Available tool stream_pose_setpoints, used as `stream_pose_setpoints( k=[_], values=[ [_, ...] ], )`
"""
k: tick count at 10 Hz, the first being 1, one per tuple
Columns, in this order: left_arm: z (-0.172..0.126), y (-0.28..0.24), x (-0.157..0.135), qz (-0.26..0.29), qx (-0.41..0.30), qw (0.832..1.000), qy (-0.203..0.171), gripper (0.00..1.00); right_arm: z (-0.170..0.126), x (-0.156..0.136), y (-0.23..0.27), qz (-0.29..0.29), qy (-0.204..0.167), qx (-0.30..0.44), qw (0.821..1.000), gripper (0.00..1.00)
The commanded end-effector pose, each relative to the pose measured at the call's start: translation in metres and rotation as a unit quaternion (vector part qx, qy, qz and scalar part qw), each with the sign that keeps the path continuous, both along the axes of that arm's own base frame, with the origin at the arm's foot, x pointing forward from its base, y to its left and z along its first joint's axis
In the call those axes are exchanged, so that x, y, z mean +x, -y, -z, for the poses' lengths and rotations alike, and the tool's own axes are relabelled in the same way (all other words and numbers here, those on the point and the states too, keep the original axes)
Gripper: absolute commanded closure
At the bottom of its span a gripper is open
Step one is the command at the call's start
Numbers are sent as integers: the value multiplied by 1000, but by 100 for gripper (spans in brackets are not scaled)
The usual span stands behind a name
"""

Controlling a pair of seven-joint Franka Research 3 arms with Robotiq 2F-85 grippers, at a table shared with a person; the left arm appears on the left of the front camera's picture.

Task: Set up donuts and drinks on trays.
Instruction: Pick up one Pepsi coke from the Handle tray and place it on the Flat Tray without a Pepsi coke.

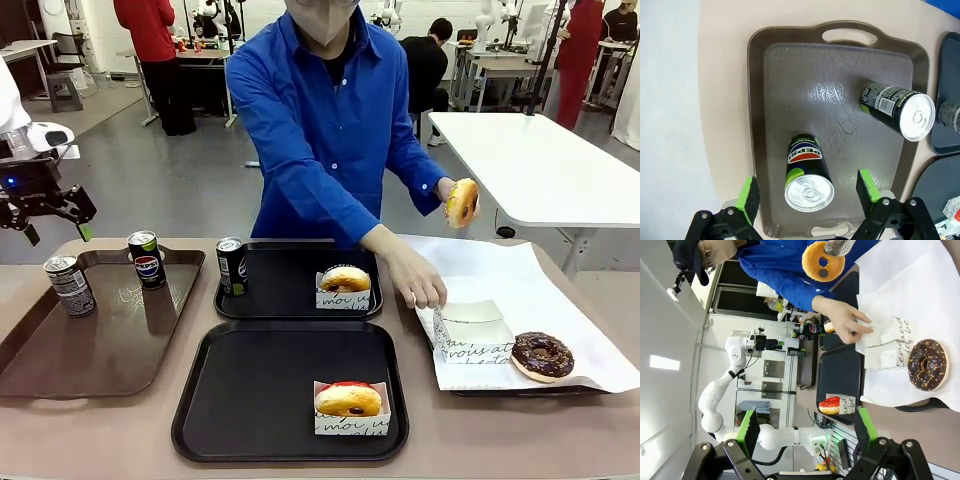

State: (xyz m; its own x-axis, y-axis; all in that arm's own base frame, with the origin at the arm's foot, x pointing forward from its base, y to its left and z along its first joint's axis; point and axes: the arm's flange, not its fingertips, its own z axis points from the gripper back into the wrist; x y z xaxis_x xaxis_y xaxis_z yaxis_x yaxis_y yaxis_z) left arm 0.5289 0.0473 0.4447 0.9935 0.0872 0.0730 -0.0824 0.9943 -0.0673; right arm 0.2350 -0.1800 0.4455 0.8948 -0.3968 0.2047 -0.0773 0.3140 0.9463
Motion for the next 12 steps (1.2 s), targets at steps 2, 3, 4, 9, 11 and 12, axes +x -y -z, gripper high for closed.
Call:
stream_pose_setpoints(
  k=[2, 3, 4, 9, 11, 12],
  values=[
    [-8, 2, -5, 1, 9, 1000, -6, 0, 0, 1, 0, -1, 10, 6, 1000, 0],
    [-8, 2, -5, 1, 9, 1000, -6, 0, 0, 1, 0, -1, 10, 6, 1000, 0],
    [-8, 2, -5, 1, 9, 1000, -6, 0, 0, 1, 0, -1, 10, 6, 1000, 0],
    [5, -3, -3, 18, 9, 1000, -20, 0, 0, 1, 0, -1, 10, 6, 1000, 0],
    [14, -6, -10, 22, 11, 999, -26, 0, 0, 1, 0, -1, 10, 6, 1000, 0],
    [19, -7, -12, 24, 11, 999, -34, 0, 0, 1, 0, -1, 10, 6, 1000, 0]
  ],
)
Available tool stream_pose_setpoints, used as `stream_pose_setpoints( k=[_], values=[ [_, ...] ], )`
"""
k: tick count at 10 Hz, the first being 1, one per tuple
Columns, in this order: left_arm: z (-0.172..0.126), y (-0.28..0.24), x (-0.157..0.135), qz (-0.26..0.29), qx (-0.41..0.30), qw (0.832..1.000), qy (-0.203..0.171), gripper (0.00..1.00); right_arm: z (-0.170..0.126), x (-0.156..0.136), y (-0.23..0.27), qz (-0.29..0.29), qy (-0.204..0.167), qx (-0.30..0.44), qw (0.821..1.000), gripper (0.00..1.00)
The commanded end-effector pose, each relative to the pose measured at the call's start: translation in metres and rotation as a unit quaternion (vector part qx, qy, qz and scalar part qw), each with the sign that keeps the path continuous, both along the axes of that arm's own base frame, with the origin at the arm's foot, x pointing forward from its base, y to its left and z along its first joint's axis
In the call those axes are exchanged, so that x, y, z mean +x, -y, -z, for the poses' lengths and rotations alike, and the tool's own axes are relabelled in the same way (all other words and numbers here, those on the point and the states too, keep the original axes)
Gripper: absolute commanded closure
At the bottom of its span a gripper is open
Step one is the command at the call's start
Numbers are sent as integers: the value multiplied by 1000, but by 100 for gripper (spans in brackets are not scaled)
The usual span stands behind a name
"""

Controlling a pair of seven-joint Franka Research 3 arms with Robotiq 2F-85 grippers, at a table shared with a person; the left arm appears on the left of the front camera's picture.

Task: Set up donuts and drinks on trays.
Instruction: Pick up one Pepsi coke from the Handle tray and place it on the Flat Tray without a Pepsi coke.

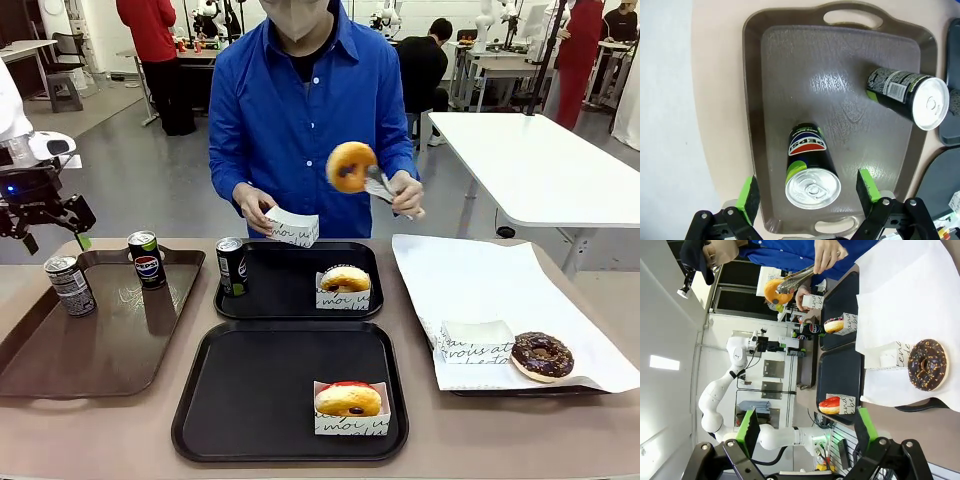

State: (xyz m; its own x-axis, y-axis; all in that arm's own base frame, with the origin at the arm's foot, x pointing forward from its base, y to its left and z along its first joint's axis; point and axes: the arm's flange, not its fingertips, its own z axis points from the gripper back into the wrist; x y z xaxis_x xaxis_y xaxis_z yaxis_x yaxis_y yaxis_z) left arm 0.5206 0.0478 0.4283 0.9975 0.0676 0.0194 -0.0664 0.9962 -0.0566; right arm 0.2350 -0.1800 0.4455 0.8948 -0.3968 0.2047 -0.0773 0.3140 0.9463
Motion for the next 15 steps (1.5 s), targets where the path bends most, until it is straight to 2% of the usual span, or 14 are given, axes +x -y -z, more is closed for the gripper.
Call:
stream_pose_setpoints(
  k=[1, 3, 10, 15],
  values=[
    [5, -5, -5, 20, 9, 1000, -12, 0, 0, 1, 0, -1, 10, 6, 1000, 0],
    [12, -3, -8, 28, 15, 999, -19, 0, 0, 1, 0, -1, 10, 6, 1000, 0],
    [35, -2, 17, 7, 22, 999, -33, 0, 0, 1, 0, -1, 10, 6, 1000, 0],
    [47, 6, 11, 20, 31, 998, -47, 0, 0, 1, 0, -1, 10, 6, 1000, 0]
  ],
)
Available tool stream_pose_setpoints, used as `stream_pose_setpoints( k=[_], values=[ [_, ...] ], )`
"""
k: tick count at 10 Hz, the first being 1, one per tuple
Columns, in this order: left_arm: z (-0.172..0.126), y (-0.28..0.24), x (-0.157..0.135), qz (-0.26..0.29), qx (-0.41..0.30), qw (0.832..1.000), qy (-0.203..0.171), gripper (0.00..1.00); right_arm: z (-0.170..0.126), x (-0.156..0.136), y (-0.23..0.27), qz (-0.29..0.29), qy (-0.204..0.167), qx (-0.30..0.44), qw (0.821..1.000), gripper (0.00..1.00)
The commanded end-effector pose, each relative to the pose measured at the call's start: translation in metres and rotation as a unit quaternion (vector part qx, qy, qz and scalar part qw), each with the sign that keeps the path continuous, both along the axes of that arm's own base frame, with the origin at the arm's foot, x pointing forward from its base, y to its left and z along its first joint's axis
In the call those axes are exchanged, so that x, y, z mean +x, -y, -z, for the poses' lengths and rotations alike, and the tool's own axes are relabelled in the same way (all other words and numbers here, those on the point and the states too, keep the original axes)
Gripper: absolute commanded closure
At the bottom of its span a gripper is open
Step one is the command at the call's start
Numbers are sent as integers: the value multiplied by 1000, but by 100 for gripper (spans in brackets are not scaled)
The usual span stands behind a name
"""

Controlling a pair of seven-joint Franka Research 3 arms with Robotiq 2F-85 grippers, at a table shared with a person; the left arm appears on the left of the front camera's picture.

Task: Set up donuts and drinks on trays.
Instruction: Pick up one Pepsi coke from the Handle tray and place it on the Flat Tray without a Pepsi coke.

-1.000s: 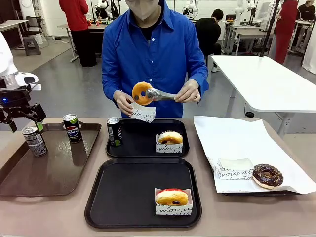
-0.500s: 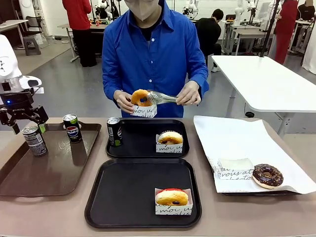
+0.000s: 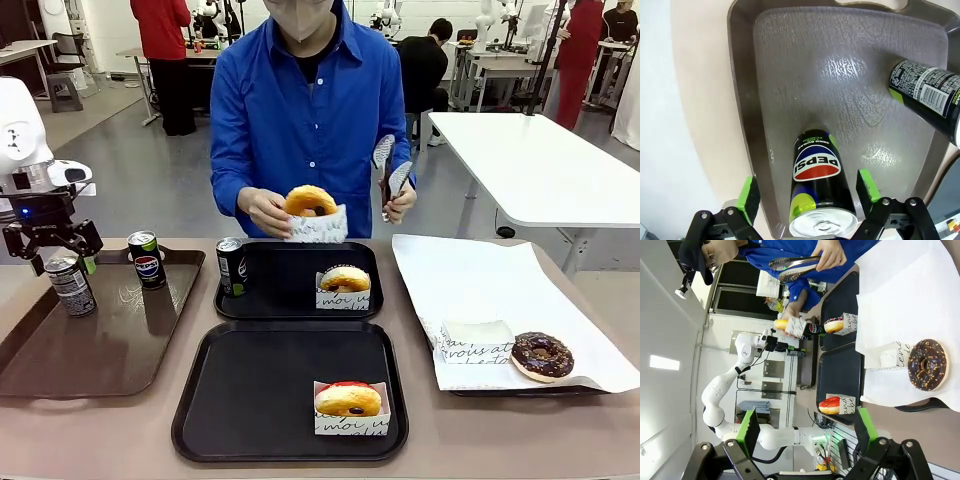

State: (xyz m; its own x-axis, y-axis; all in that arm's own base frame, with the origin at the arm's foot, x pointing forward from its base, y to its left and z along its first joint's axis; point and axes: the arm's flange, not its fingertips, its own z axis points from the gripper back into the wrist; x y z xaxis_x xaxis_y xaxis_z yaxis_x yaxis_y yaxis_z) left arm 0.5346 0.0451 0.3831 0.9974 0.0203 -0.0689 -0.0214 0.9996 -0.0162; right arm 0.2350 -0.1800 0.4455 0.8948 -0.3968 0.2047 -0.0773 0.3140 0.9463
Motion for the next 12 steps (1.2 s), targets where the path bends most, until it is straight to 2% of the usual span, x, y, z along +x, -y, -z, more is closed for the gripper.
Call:
stream_pose_setpoints(
  k=[1, 7, 11, 12],
  values=[
    [4, 6, -9, 0, 16, 1000, 2, 0, 0, 1, 0, -1, 10, 6, 1000, 0],
    [9, 7, -18, 3, 17, 999, 31, 0, 0, 1, 0, -1, 10, 6, 1000, 0],
    [8, 6, -22, 1, 12, 1000, 26, 0, 0, 1, 0, -1, 10, 6, 1000, 0],
    [6, 7, -24, 5, 7, 1000, 27, 13, 0, 1, 0, -1, 10, 6, 1000, 0]
  ],
)
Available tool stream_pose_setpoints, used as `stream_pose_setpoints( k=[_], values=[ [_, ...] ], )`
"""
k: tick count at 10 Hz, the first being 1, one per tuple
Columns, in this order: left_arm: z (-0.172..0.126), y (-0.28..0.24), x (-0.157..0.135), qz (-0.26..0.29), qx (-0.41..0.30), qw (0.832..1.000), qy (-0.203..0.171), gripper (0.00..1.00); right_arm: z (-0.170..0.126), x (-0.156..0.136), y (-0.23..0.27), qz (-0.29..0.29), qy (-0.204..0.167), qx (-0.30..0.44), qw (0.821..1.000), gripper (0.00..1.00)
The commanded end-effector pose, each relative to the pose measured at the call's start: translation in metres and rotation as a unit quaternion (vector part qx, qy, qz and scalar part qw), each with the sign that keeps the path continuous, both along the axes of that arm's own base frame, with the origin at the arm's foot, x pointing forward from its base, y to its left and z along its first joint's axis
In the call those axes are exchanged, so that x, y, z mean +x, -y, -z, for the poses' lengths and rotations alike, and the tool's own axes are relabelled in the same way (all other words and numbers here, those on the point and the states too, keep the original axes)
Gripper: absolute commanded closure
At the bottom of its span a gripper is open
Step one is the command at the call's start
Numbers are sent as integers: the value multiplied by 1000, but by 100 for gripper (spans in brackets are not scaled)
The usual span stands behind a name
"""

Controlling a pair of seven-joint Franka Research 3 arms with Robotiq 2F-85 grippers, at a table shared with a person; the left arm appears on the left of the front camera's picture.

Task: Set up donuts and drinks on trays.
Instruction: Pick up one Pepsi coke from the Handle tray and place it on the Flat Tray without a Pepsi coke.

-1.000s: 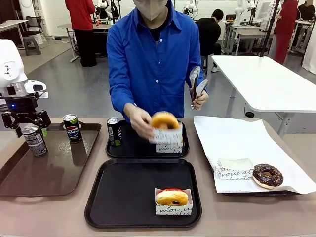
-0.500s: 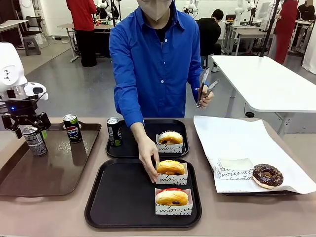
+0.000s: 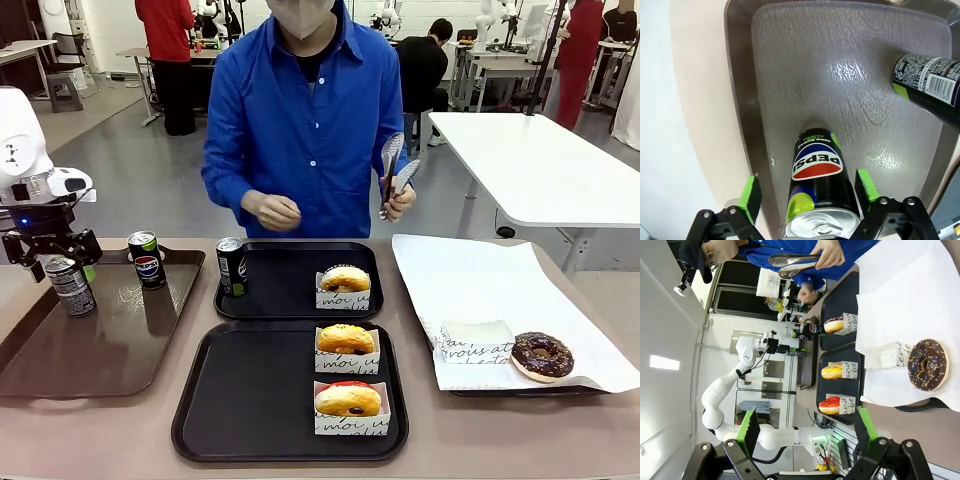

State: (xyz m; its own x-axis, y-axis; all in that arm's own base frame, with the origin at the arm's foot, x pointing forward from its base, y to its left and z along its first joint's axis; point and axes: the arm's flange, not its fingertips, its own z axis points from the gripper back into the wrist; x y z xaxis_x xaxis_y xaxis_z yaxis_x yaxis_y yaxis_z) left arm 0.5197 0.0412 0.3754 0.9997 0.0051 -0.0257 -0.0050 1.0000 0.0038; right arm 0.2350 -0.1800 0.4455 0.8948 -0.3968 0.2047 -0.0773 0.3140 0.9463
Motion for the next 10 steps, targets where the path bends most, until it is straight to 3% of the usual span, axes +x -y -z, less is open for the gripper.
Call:
stream_pose_setpoints(
  k=[1, 4, 5, 6, 10],
  values=[
    [-4, 4, -11, -2, -5, 1000, 4, 18, 0, 1, 0, -1, 10, 6, 1000, 0],
    [-9, 5, -15, -7, -3, 1000, -1, 49, 0, 1, 0, -1, 10, 6, 1000, 0],
    [-10, 6, -15, -11, -4, 1000, -5, 54, 0, 1, 0, -1, 10, 6, 1000, 0],
    [-13, 7, -16, -12, -5, 1000, -7, 68, 0, 1, 0, -1, 10, 6, 1000, 0],
    [-80, 47, -51, 63, -14, 998, 19, 100, 0, 1, 0, -1, 10, 6, 1000, 0]
  ],
)
